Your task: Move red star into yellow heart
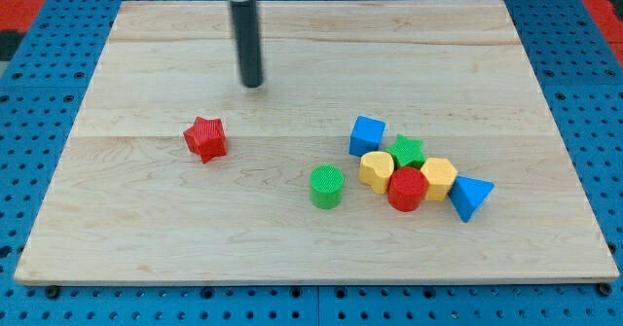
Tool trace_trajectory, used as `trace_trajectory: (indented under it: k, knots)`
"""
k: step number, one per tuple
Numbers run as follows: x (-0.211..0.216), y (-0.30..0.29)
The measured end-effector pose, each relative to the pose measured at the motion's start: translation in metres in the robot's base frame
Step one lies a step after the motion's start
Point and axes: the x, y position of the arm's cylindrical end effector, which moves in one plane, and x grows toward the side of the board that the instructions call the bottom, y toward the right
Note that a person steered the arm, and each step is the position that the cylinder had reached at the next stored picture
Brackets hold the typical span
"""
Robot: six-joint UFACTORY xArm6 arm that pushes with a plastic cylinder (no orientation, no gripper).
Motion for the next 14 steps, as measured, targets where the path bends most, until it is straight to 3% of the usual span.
trace_trajectory:
  k: [2, 3, 4, 5, 6, 7, 10, 11, 12, 14]
  knots:
    - [0.063, -0.086]
    - [0.116, -0.005]
    - [0.135, 0.072]
    - [0.123, 0.072]
    - [0.116, 0.027]
    - [0.086, 0.027]
    - [0.111, 0.113]
    - [0.086, 0.093]
    - [0.057, 0.119]
    - [0.084, 0.197]
